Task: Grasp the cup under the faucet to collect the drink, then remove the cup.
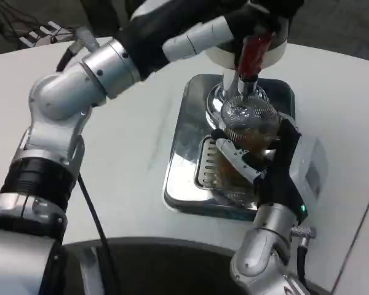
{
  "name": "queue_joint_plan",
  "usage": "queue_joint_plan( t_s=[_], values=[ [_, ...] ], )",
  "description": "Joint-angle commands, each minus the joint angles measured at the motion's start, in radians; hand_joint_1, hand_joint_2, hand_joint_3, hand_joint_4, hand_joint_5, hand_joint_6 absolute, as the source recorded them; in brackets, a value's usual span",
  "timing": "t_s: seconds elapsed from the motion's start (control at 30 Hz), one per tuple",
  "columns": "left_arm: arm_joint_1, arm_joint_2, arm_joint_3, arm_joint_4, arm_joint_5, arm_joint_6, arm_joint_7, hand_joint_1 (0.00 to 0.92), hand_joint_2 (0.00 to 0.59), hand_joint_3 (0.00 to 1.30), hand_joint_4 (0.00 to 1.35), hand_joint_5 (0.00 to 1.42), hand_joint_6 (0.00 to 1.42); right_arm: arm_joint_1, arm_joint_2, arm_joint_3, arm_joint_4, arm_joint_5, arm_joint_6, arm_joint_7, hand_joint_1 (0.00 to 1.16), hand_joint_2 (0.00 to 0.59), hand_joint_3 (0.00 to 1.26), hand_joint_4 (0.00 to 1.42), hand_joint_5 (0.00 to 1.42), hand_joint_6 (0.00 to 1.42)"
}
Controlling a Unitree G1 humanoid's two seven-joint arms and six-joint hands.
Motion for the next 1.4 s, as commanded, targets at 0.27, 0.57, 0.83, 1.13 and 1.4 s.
queue_joint_plan(
  t_s=[0.27,0.57,0.83,1.13,1.4],
  values=[
    [0.081,-0.004,0.058,-0.1,-0.098,0.022,-0.028,0.0,0.0,0.44,0.41,0.48,0.25,-0.012,0.163,0.0,-0.036,0.014,-0.043,-0.061,0.8,0.182,0.67,0.85,0.83,0.47],
    [0.127,0.016,0.08,-0.126,-0.107,0.051,-0.025,0.0,0.0,0.44,0.43,0.49,0.26,0.076,0.121,0.031,-0.152,-0.011,-0.027,-0.041,0.8,0.168,0.79,0.96,0.95,0.53],
    [0.151,0.026,0.099,-0.14,-0.107,0.064,-0.022,0.0,0.0,0.44,0.43,0.5,0.27,0.182,0.087,0.075,-0.292,-0.041,0.033,0.027,0.8,0.156,0.81,0.99,0.99,0.55],
    [0.167,0.032,0.113,-0.157,-0.109,0.072,-0.02,0.0,0.0,0.44,0.43,0.5,0.28,0.233,0.072,0.077,-0.362,-0.076,0.059,0.088,0.79,0.153,0.81,0.99,0.99,0.56],
    [0.254,0.059,0.146,-0.244,-0.137,0.108,0.005,0.0,0.0,0.44,0.43,0.5,0.29,0.308,0.046,0.077,-0.483,-0.111,0.067,0.15,0.79,0.156,0.84,1.01,1.02,0.57]
  ],
)
